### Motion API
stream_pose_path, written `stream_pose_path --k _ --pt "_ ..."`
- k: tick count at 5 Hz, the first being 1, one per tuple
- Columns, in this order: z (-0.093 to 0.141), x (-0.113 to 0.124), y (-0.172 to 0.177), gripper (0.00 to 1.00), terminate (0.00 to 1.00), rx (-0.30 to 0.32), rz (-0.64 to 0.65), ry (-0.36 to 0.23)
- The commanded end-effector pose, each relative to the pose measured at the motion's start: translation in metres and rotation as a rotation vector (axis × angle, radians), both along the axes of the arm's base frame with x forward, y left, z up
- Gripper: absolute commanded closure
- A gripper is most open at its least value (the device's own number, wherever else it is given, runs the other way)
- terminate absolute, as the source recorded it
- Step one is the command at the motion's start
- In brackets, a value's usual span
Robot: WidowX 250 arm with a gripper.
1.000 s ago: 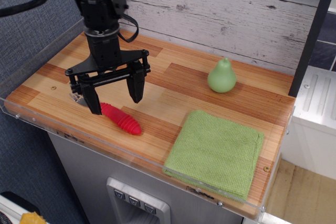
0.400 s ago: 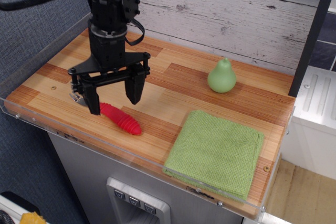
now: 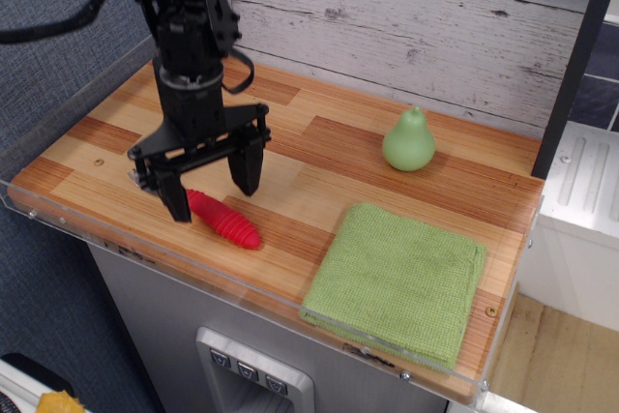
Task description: Move the red fork so that it is facing the back wall on the left.
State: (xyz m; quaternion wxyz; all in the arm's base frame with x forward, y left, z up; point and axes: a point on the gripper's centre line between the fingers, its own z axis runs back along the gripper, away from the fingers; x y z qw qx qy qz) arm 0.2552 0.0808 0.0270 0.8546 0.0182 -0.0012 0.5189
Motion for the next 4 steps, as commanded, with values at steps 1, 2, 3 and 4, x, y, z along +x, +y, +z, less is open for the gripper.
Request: stream_pose_path --k 1,2,3,4 --pt "-0.006 0.016 0.009 0.00 0.00 0.033 0.021 0.010" --pt "-0.013 0.018 0.006 0.00 0.00 0.043 0.007 0.023" --pt "-0.019 0.011 0.003 1.00 0.00 0.010 0.039 -0.018" --pt "-0.022 0.008 0.002 1.00 0.00 -0.018 0.055 -0.039"
